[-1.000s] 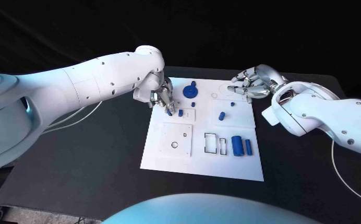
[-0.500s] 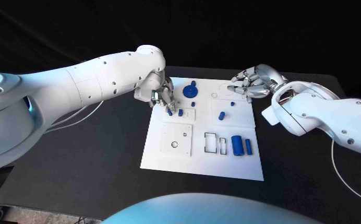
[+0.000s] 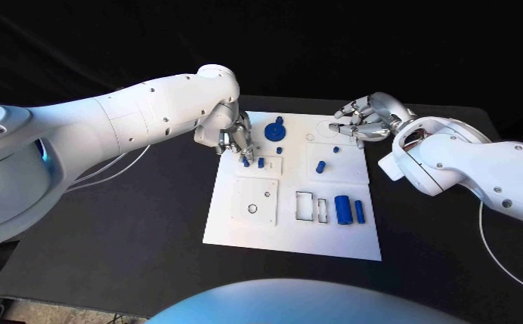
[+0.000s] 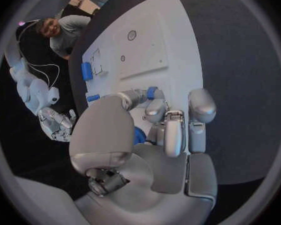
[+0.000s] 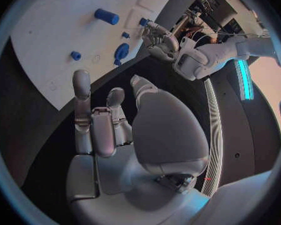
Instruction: Assemble the parts on the task board
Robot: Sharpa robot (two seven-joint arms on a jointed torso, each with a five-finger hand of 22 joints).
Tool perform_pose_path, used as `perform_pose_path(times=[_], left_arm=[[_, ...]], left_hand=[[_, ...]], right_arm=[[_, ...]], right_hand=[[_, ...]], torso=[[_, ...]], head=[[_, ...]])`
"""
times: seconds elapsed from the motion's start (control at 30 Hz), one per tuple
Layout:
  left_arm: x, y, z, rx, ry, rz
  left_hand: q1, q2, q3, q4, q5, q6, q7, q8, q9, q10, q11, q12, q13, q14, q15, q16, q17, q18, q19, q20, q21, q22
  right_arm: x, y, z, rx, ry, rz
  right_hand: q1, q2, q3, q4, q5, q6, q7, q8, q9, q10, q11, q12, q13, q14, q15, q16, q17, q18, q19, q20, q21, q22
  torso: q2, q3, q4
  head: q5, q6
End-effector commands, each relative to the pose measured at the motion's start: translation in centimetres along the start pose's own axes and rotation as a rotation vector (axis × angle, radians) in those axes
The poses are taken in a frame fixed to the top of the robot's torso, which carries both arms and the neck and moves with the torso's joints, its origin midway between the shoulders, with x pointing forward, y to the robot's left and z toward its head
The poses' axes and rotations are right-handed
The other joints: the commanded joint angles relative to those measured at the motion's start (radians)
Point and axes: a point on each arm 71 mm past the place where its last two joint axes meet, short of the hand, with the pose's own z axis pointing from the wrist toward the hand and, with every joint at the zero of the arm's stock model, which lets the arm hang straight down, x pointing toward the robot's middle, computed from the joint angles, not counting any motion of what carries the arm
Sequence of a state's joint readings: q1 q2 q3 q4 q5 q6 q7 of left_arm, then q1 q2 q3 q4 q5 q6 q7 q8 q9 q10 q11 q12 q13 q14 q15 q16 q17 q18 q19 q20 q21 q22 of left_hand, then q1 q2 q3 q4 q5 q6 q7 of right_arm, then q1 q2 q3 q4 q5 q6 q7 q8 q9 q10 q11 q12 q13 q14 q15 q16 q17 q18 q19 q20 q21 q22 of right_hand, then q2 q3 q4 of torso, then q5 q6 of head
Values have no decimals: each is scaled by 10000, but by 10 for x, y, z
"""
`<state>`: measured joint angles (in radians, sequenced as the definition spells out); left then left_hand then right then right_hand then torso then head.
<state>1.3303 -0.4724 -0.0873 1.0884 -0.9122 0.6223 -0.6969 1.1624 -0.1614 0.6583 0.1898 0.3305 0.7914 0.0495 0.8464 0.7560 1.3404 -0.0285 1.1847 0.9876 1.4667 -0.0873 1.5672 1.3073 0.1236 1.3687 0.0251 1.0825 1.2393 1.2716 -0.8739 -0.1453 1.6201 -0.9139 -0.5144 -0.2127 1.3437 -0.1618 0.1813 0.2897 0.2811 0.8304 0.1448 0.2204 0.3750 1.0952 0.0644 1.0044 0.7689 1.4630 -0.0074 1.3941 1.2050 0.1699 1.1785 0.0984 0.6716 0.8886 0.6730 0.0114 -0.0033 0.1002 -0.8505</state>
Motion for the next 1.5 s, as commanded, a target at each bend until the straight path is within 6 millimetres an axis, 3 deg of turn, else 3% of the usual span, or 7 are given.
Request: perform_pose_path(times=[0.03, 0.4, 0.57, 1.3, 1.5], left_arm=[[5, 0, 4, -178, 286, 236], [5, 3, 4, -283, 114, 228], [6, 4, 4, -301, 177, 315], [5, 8, 4, -421, 55, 333], [5, 8, 4, -443, -55, 283]], left_hand=[[-75, 63, 1565, -1627, -55, -72, -32, -37, 11, 37, 14, 32, -6, 1041, 57, 36, 2635, -150, -4, 34, -5, -2], [-204, 130, 1406, -1575, -92, -121, -35, -103, 4, 25, 18, 38, 13, 1041, 65, 36, 2635, -152, -11, 43, -13, 13], [-180, 208, 1374, -1697, 215, -20, -63, -48, 65, 73, -8, 125, 143, 1041, 45, 36, 2635, -149, -6, 34, -20, 34], [-186, 226, 1366, -1765, 402, 41, -72, -14, 104, 107, -16, 167, 200, 1041, 37, 36, 2635, -152, 7, 25, -6, 57], [-250, 230, 1367, -1823, 711, 88, -82, 30, 169, 134, -25, 191, 240, 1041, 24, 36, 2635, -152, 20, 13, -3, 80]], right_arm=[[2, 1, 0, -59, 149, -71], [2, 1, -1, -63, 143, -65], [2, 1, -1, -64, 144, -65], [1, 1, -1, -70, 125, -61], [1, 1, -1, -105, 73, -49]], right_hand=[[-108, -24, 38, 2, 35, -84, 20, 35, -4, -80, -17, 5, -9, -5, -23, -66, -17, 103, -24, -16, -61, -9], [-108, -24, 38, 2, 35, -84, 20, 35, -4, -80, -17, 5, -9, -5, -23, -66, -17, 103, -24, -16, -61, -9], [-113, -32, 48, 2, 34, -94, 21, 40, -6, -94, -16, -1, -28, -12, -22, -78, -35, 104, -28, -16, -79, -17], [-113, -32, 48, 2, 34, -94, 21, 40, -6, -94, -16, -1, -28, -12, -22, -78, -35, 104, -28, -16, -79, -17], [-117, -41, 61, 2, 34, -100, 22, 49, -6, -88, -15, 19, -15, -7, -21, -70, -12, 102, -24, -15, -79, -11]], torso=[[2, -1, -2], [5, 3, 0], [3, 0, 4], [3, -10, -2], [4, -7, 2]], head=[[5, 7], [14, 0], [20, 3], [13, -3], [23, 1]])
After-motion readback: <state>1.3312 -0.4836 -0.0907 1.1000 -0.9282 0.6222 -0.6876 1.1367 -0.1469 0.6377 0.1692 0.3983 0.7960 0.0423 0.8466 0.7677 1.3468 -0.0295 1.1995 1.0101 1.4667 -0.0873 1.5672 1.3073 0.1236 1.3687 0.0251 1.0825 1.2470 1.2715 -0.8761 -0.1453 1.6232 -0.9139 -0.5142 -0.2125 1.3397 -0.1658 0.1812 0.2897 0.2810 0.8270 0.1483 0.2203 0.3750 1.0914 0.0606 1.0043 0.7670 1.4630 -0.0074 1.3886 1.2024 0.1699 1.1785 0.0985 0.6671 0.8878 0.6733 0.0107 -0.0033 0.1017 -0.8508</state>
